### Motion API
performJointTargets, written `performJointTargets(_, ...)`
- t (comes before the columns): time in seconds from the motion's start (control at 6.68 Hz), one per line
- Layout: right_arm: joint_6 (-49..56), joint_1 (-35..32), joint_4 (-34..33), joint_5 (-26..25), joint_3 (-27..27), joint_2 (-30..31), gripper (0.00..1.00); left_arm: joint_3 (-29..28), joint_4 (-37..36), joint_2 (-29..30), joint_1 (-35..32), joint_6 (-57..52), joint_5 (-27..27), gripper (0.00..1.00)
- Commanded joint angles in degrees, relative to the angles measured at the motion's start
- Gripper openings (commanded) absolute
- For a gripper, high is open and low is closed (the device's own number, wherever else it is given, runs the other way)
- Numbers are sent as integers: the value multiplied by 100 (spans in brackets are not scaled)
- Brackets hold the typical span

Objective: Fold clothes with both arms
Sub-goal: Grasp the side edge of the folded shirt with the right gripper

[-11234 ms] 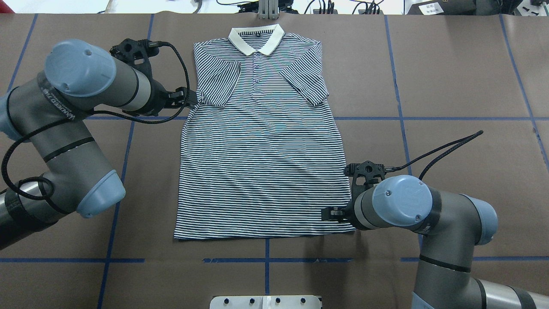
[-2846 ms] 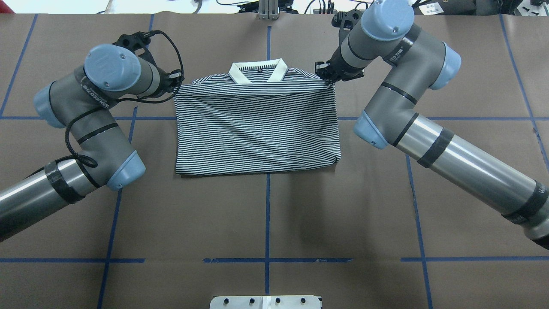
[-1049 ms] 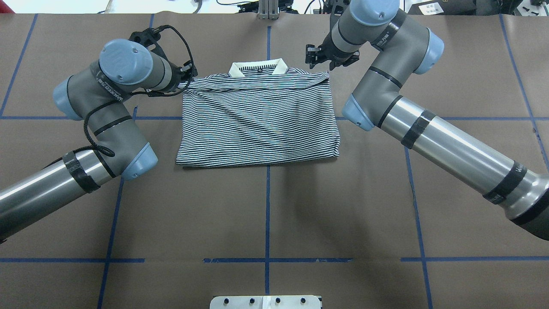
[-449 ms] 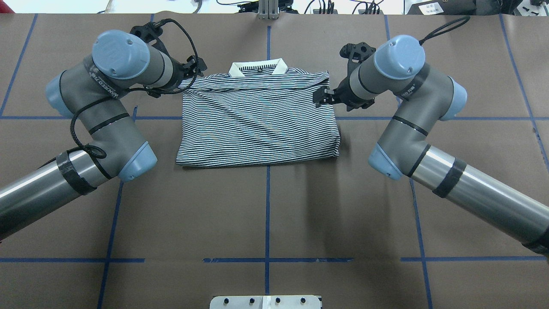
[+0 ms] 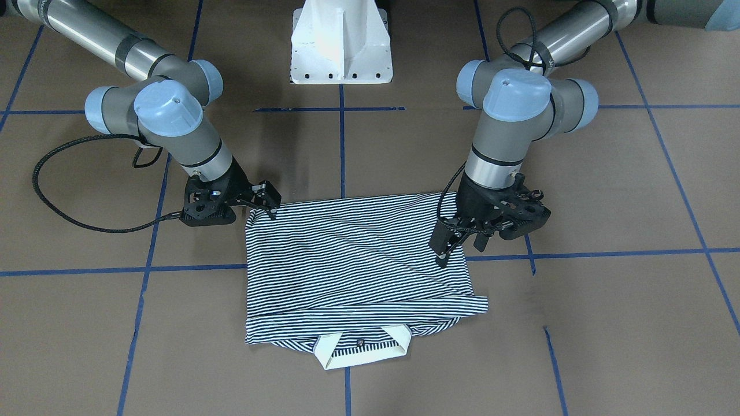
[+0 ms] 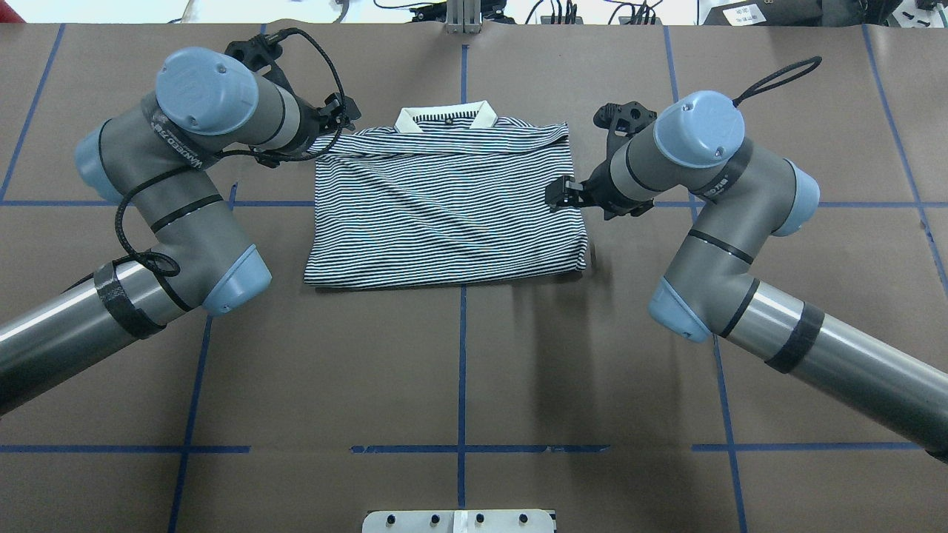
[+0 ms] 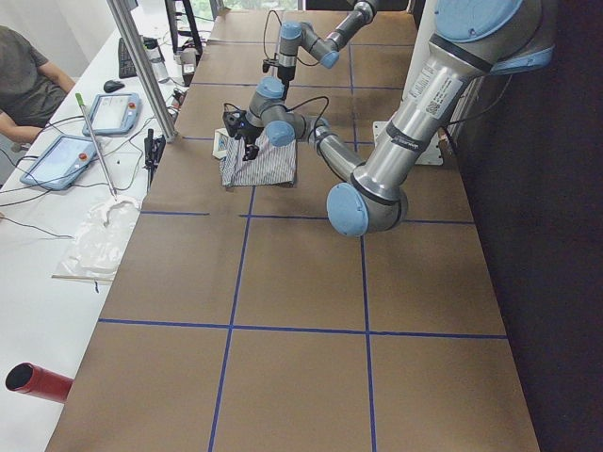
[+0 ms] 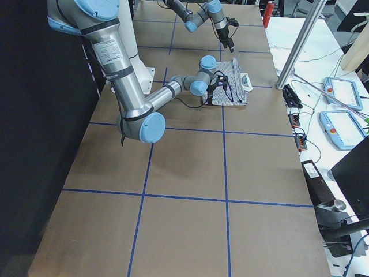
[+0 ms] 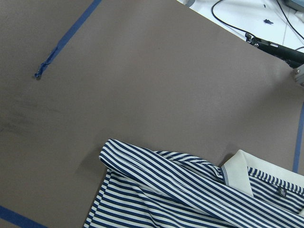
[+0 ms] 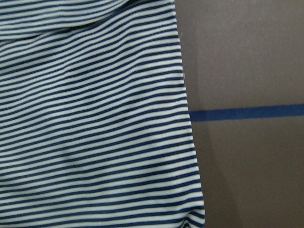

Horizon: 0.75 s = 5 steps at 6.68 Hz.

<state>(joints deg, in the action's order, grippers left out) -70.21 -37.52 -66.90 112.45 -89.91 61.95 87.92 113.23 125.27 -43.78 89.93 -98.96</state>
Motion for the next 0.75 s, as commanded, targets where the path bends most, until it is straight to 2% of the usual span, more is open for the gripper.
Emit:
performJointTargets(0.0, -11, 175, -86, -91, 61, 27, 95, 23, -3, 15, 1, 16, 0, 100)
performJointTargets(0.15, -11, 166, -86, -83, 62, 1, 83, 58, -3, 15, 1, 25, -9, 100)
performJointTargets(0.3, 33, 166, -86, -83, 88, 10, 48, 58, 6, 15, 9, 25, -9, 100)
performJointTargets(0.45, 86, 123, -95, -74, 88, 10, 19, 58, 6, 15, 9, 25, -9, 100)
performJointTargets(0.6, 103, 96, -95, -74, 88, 10, 0, 50, 6, 6, 9, 25, -9, 100)
